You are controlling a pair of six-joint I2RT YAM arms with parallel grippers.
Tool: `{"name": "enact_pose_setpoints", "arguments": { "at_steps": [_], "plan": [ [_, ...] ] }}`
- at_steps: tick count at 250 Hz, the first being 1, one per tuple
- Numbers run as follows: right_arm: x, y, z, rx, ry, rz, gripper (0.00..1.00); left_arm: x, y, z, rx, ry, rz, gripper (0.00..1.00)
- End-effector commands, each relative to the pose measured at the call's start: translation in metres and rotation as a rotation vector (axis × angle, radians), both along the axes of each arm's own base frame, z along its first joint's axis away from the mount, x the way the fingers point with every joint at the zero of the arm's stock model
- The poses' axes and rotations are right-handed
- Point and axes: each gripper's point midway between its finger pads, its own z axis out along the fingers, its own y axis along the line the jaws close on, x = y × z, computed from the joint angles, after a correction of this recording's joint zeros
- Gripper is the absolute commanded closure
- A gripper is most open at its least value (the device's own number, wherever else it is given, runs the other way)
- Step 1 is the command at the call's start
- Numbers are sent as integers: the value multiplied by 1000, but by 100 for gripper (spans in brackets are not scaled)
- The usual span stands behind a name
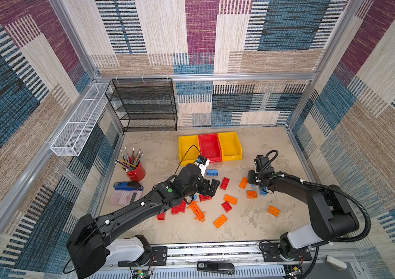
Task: Sort the legos into containers by color
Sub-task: Pick up the lego from the middle-right of the table, then place the lego in the container.
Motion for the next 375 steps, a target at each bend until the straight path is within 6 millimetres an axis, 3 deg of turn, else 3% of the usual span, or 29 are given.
{"name": "enact_pose_setpoints", "arguments": {
  "at_steps": [1,39,77,128,155,182,218,251,319,375],
  "plan": [
    [7,-2,0,-8,-10,-11,47,3,-4,11,-25,-26,-3,0],
    [8,-4,-9,-24,16,-13,51,5,-4,12,-17,-38,-3,1],
    [8,-5,-13,-32,34,-17,65,5,-3,11,-6,-42,-5,1],
    [11,-6,-2,-39,24,-23,71,6,-3,11,6,-50,-6,1],
    [19,-5,24,-30,-24,-25,71,6,-3,10,13,-51,-12,1],
    [33,3,63,2,-101,-9,71,7,-3,12,15,-61,-14,1],
    [63,18,117,59,-220,33,71,9,-6,12,18,-69,-20,1],
    [96,33,144,85,-274,67,71,11,-11,8,26,-62,-30,1],
    [166,71,147,125,-292,143,71,20,-26,6,35,-52,-50,1],
    [204,98,106,107,-219,182,71,24,-32,-1,54,-45,-67,1]
  ]
}}
